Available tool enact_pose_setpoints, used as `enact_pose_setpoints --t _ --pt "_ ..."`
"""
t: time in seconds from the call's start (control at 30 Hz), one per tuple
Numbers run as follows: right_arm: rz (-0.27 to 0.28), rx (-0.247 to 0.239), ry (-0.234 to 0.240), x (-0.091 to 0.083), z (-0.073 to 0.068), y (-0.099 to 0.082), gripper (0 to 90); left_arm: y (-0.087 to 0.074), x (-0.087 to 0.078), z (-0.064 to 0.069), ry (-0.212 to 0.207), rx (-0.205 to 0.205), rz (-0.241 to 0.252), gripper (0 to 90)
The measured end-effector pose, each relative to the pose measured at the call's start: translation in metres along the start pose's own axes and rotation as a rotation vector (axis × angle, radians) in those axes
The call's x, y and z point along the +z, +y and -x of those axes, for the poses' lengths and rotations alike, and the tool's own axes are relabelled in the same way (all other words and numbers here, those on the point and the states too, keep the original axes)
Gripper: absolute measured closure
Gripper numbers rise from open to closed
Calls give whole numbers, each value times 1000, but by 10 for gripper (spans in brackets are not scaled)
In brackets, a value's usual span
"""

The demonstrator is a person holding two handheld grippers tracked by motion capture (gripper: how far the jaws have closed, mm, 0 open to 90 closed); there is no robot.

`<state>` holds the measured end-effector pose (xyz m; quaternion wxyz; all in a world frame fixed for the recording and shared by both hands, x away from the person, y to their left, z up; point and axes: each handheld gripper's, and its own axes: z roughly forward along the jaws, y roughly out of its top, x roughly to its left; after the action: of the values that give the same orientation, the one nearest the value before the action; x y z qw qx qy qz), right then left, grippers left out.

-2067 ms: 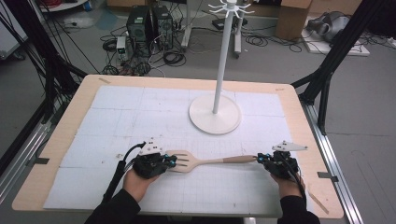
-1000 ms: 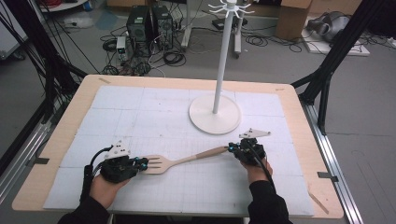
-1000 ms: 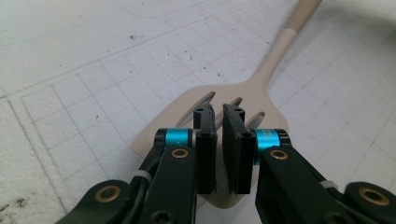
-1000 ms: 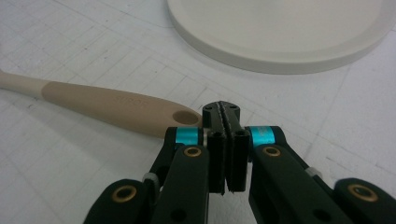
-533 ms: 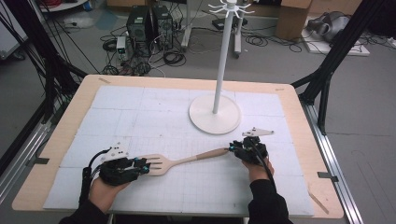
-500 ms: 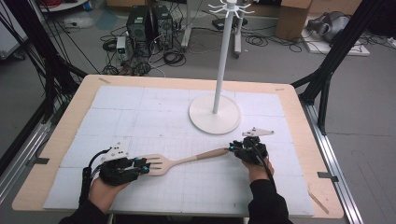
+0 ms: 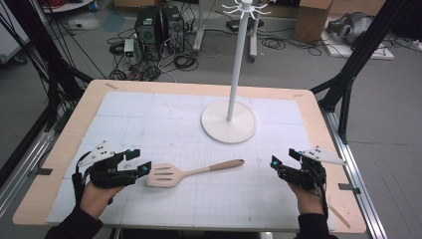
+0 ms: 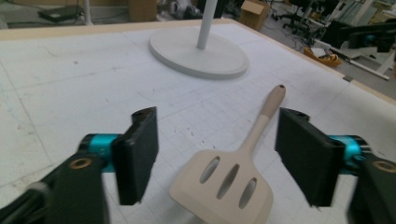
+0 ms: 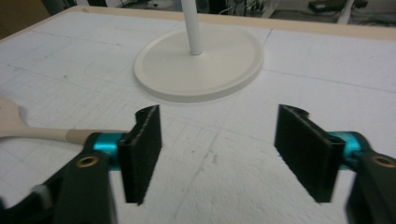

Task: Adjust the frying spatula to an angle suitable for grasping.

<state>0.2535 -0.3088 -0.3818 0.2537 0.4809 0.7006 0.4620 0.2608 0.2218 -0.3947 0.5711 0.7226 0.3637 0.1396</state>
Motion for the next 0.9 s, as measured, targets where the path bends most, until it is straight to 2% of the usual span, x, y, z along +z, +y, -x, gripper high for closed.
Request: enact_pose_setpoints --t 0.03,0.07,0.1,0.13,0.2,0.27,0.3,0.43,0.5,0.63,0.9 --pt "10 -17 -12 -5 0 -2 191 1 0 0 12 17 10 195" --pt "15 -35 -23 -10 -1 -5 189 1 0 0 12 17 10 186" --pt "29 -49 -32 -15 -1 -8 174 1 -2 1 -3 38 31 187" --pt "29 -49 -32 -15 -1 -8 174 1 -2 1 -3 38 31 187" --pt "67 -59 -15 -29 -5 -15 166 0 -5 4 -14 65 50 188" --pt "72 -63 10 -32 -8 -14 167 -1 -7 7 -12 85 56 204" --pt "78 -78 6 -33 -9 -13 167 -1 -8 8 -12 90 62 205" --pt "82 -115 11 -36 -15 -14 167 -2 -9 8 -1 91 69 207" --pt "80 -119 10 -35 -13 -15 167 -3 -9 7 6 90 65 210" --pt "56 -103 3 -31 -9 -19 170 -4 -9 5 18 84 62 213" --pt "60 -109 -6 -31 -7 -20 172 -4 -10 4 29 70 65 214"
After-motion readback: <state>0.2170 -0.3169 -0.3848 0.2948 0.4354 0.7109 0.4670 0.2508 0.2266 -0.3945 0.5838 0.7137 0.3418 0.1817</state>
